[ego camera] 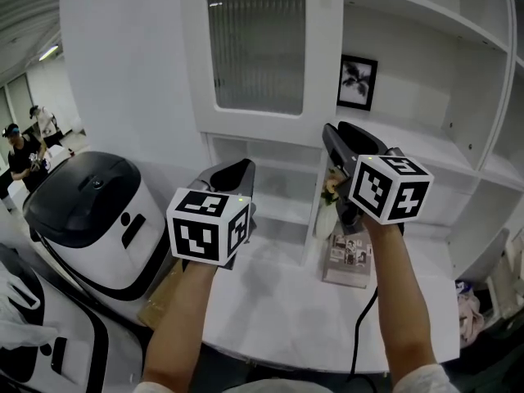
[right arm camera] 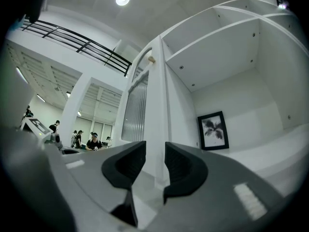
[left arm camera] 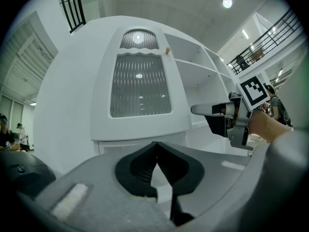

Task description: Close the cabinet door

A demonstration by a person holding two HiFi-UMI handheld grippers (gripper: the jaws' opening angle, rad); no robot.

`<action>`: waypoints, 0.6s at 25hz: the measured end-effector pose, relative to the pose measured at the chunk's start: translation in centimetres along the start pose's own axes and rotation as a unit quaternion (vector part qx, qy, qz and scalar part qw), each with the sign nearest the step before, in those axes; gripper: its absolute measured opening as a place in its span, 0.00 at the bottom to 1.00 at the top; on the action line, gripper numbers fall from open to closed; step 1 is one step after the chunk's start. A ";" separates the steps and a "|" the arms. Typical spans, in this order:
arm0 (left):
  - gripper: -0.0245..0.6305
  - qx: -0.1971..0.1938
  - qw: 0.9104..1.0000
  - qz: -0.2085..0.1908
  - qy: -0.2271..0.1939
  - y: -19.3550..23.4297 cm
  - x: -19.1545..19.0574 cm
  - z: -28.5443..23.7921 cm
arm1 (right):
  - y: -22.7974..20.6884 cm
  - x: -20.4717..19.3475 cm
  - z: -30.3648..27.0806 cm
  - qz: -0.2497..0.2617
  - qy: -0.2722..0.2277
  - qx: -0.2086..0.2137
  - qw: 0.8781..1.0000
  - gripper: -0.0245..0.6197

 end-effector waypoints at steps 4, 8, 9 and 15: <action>0.04 -0.006 1.000 0.003 0.005 0.7 0.0 1.4 | 1.6 -0.1 0.8 0.001 0.004 -0.009 1.000 0.19; 0.04 -0.015 1.000 0.004 0.009 1.3 -0.1 2.9 | 3.4 -0.5 1.5 0.006 0.014 -0.014 1.000 0.17; 0.04 -0.017 1.000 0.004 0.010 1.4 0.0 3.3 | 3.9 -0.6 1.7 0.006 0.017 -0.015 1.000 0.16; 0.04 -0.027 1.000 0.005 0.003 2.4 0.5 6.0 | 7.3 -1.0 2.9 0.011 0.026 -0.020 0.999 0.13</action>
Point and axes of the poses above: the fingertips, and each gripper's own axes: z backward along the fingers, y to its left, x out of its top, the point moved 9 cm from there along z, backward along the fingers, and after that the axes turned 9 degrees about -y, right-handed, at the moved point
